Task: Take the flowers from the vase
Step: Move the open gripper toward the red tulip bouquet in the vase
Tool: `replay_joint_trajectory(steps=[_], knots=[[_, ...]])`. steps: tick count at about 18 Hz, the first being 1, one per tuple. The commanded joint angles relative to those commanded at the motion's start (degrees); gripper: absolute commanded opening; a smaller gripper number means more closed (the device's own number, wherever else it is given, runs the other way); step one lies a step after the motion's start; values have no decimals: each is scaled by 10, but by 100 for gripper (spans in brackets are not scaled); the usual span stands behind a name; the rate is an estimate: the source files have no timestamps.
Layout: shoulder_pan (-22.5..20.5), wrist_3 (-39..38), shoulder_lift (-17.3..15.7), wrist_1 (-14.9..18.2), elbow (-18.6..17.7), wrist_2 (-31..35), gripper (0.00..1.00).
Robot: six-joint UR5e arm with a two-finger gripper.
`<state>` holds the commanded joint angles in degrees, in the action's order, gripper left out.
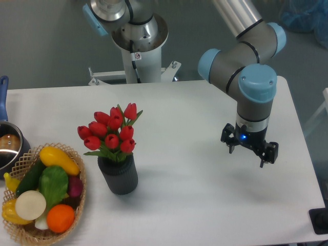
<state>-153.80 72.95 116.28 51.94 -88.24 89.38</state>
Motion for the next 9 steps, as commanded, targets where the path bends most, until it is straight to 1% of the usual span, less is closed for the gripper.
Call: replay_joint_trajectory(steps=[6, 8, 9], knots=[[-13, 3, -1, -3, 1, -1, 100], [-4, 0, -3, -6, -9, 2, 100], [-1, -4, -8, -12, -20, 3, 100]])
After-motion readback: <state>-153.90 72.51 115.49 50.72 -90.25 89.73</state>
